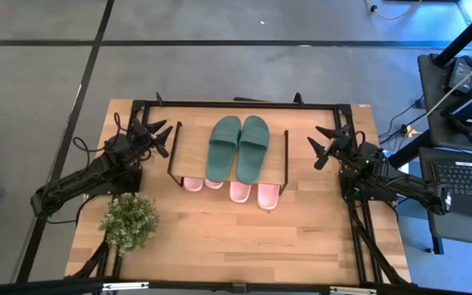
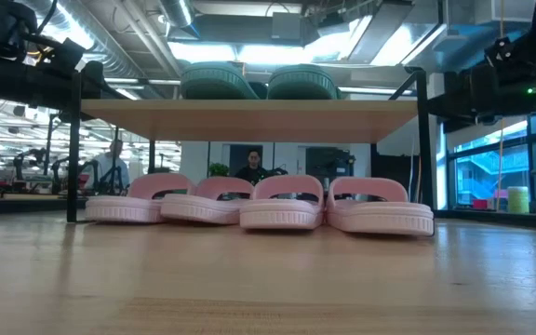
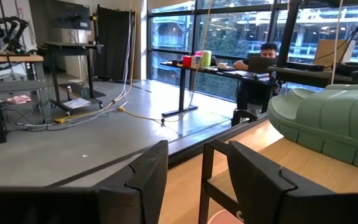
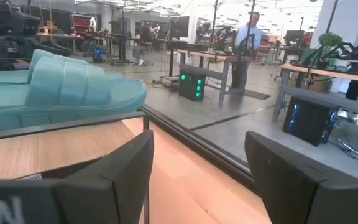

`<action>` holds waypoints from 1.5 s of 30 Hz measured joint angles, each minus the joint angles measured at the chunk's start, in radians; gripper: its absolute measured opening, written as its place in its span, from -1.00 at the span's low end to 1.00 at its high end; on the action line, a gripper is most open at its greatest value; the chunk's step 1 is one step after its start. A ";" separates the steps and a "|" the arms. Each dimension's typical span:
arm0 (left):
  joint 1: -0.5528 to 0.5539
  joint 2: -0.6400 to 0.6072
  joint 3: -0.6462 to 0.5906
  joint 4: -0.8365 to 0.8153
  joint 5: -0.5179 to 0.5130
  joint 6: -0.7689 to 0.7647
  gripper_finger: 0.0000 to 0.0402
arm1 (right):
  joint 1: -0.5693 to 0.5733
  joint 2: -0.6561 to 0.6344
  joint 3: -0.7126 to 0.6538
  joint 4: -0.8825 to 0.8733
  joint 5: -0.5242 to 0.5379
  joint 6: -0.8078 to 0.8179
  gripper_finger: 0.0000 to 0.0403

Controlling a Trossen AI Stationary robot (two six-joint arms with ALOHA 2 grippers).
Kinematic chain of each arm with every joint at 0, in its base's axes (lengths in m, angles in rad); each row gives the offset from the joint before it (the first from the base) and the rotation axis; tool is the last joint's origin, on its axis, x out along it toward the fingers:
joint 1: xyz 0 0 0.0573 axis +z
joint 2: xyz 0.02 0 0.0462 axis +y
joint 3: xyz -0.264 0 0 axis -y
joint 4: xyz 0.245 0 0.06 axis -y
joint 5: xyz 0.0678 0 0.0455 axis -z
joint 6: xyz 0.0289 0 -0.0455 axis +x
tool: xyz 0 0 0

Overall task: Pick and place slides into the shelf
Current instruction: Return to Home Position

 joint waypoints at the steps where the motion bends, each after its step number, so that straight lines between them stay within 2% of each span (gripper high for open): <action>1: 0.000 0.000 0.000 0.000 0.000 0.000 -0.21 | 0.000 0.000 0.000 0.000 0.000 0.000 0.26; 10: 0.000 0.000 0.000 0.000 0.000 0.000 -0.21 | 0.000 0.000 0.000 0.001 0.000 0.057 0.26; 45: 0.000 0.000 0.000 0.000 0.001 0.000 -0.21 | 0.000 0.000 0.000 0.001 0.000 0.055 0.26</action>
